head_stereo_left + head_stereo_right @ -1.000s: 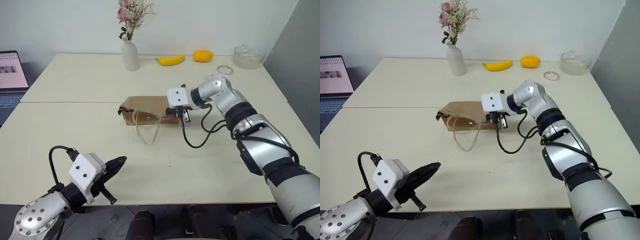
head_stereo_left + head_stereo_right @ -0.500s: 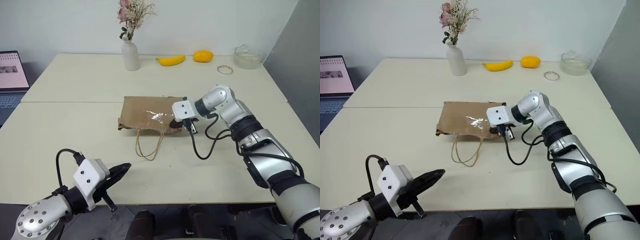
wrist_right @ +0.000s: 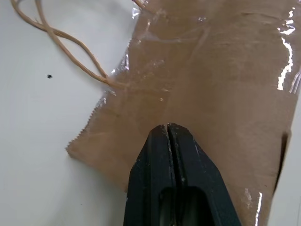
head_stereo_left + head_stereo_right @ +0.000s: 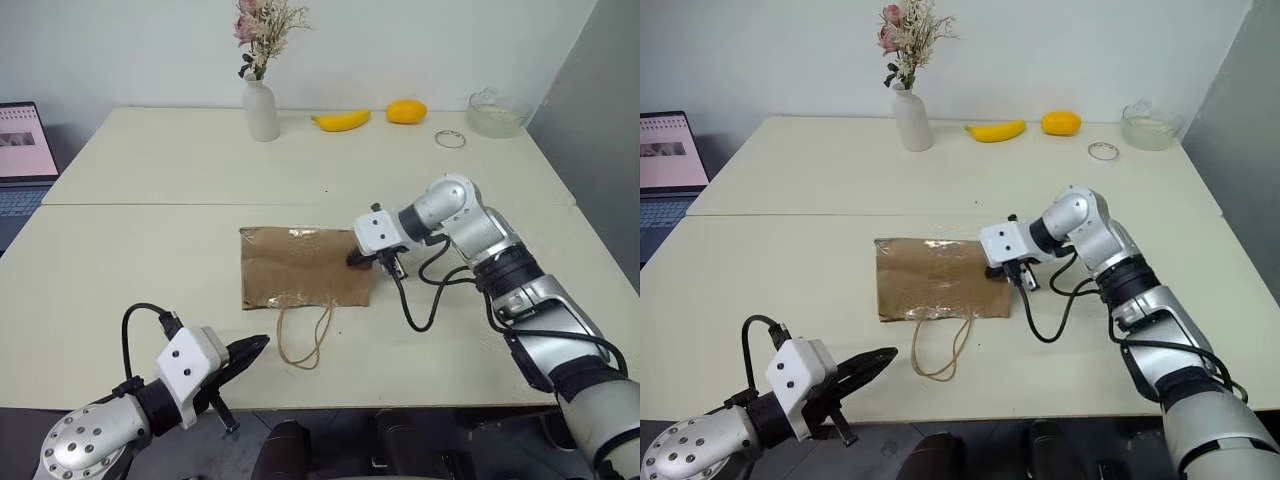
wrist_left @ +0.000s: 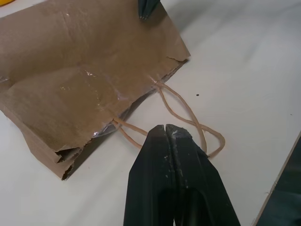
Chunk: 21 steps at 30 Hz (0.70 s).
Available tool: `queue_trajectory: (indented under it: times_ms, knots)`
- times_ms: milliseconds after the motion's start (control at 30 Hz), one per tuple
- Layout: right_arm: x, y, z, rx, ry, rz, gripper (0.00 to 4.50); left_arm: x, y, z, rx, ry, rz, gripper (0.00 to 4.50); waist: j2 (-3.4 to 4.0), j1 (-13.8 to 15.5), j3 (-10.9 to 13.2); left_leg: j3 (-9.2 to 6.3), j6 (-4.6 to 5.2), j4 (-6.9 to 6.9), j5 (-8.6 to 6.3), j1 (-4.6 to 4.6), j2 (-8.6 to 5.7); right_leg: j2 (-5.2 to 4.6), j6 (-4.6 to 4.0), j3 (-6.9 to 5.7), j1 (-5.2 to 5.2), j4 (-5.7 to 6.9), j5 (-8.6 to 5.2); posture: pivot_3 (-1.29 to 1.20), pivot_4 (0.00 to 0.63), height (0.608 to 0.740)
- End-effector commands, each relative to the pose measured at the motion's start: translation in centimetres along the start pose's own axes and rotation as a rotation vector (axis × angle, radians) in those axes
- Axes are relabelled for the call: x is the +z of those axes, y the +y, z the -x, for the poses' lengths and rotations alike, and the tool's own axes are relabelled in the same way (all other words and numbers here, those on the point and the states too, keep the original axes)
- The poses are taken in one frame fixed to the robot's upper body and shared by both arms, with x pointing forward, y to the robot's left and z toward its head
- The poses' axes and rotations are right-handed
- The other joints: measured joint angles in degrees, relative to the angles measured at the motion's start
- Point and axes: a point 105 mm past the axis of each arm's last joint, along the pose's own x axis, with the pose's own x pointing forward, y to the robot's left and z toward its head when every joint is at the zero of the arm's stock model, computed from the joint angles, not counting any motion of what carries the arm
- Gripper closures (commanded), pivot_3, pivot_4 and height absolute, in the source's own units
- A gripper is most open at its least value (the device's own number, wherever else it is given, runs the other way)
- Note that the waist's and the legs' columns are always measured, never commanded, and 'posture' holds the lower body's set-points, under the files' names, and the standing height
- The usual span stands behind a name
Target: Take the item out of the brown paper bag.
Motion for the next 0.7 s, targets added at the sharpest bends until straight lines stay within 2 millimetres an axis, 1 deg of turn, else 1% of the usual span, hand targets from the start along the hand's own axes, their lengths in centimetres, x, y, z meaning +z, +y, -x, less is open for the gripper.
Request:
queue_trajectory:
  times_ms: [33,100,167,200,267,300,333,400,467,533,567,600,700]
  knots:
    - [2.2,0.0,1.1,-0.037,-0.078,0.033,4.43,0.7,0.0,0.0,-0.012,-0.027,-0.031,4.50,0.00,0.0,0.0,-0.01,0.00,0.00,0.00,0.00,0.00,0.00,0.00,0.00,0.00,0.00,0.00,0.00,0.150,0.740]
    - [3.1,0.0,1.6,-0.082,-0.141,0.005,4.43,0.9,0.7,0.0,-0.002,-0.032,-0.074,4.50,0.01,0.0,0.0,-0.01,0.00,0.00,0.00,0.00,0.00,0.00,0.00,-0.01,0.00,0.00,0.00,0.00,0.150,0.740]
    - [3.7,0.2,2.0,-0.134,-0.200,-0.043,4.43,1.1,1.9,-0.2,0.021,-0.026,-0.131,4.50,0.01,0.2,0.0,-0.05,0.00,0.00,0.00,-0.01,0.00,0.00,0.00,-0.05,0.00,0.01,0.00,0.00,0.150,0.740]
    - [3.9,0.6,2.2,-0.160,-0.233,-0.081,4.48,1.2,2.9,-0.3,0.038,-0.024,-0.171,4.32,0.01,0.3,0.0,-0.09,0.00,0.01,0.00,-0.01,0.00,0.00,0.00,-0.09,0.01,0.01,-0.01,0.00,0.150,0.740]
    - [4.3,1.9,2.5,-0.191,-0.288,-0.151,4.10,1.4,4.8,-0.3,0.053,-0.019,-0.260,3.93,0.00,0.8,0.0,-0.12,0.00,0.01,0.00,-0.02,-0.01,0.01,0.00,-0.12,0.01,0.01,-0.01,0.00,0.150,0.740]
    - [4.3,2.7,2.4,-0.196,-0.302,-0.185,3.87,1.3,5.5,-0.3,0.050,-0.006,-0.319,3.62,0.00,0.8,0.0,-0.13,0.00,0.00,0.00,-0.03,0.00,0.01,-0.01,-0.13,0.02,0.00,-0.02,0.00,0.150,0.740]
    - [4.3,3.4,2.3,-0.199,-0.308,-0.209,3.57,1.0,6.1,-0.2,0.042,0.011,-0.373,3.33,0.01,0.9,0.0,-0.10,-0.01,0.00,0.00,-0.03,0.01,0.01,-0.01,-0.12,0.00,-0.01,-0.02,0.00,0.150,0.740]
    - [4.2,4.9,2.0,-0.211,-0.307,-0.266,2.82,0.3,7.5,0.0,0.033,0.033,-0.422,2.66,0.03,1.0,0.0,-0.03,-0.01,-0.03,-0.01,-0.05,0.00,-0.01,0.00,-0.06,-0.02,-0.07,-0.02,0.00,0.150,0.740]
    - [4.0,6.0,1.7,-0.228,-0.300,-0.320,2.08,-0.3,7.8,-0.1,-0.021,0.050,-0.482,2.01,0.06,0.8,0.0,0.05,-0.01,-0.05,-0.02,-0.08,0.00,-0.04,-0.01,-0.03,-0.07,-0.10,-0.03,0.00,0.150,0.740]
    - [3.2,7.6,1.5,-0.253,-0.273,-0.392,1.36,-1.1,7.3,-0.6,-0.142,0.061,-0.572,1.36,0.07,1.0,0.0,0.06,-0.02,-0.05,-0.02,-0.09,0.00,-0.06,-0.01,-0.05,-0.09,-0.10,-0.04,0.00,0.150,0.740]
    - [3.0,8.4,1.4,-0.258,-0.260,-0.415,1.02,-1.3,7.1,-0.9,-0.188,0.059,-0.605,1.34,0.06,1.1,0.0,0.03,-0.02,-0.06,-0.02,-0.10,0.00,-0.07,-0.04,-0.08,-0.09,-0.11,-0.06,0.00,0.150,0.740]
    - [2.9,9.1,1.3,-0.254,-0.249,-0.434,1.02,-1.4,6.9,-1.3,-0.223,0.052,-0.624,1.34,0.09,1.3,0.1,0.01,-0.02,-0.06,-0.02,-0.11,0.00,-0.07,-0.04,-0.10,-0.08,-0.11,-0.06,0.00,0.150,0.740]
    - [3.1,10.1,1.1,-0.252,-0.242,-0.467,1.02,-1.3,6.4,-2.2,-0.282,0.021,-0.661,1.34,0.09,1.5,0.1,0.04,-0.02,-0.04,-0.02,-0.13,-0.02,-0.11,-0.02,-0.08,-0.07,-0.15,-0.05,0.00,0.150,0.740]
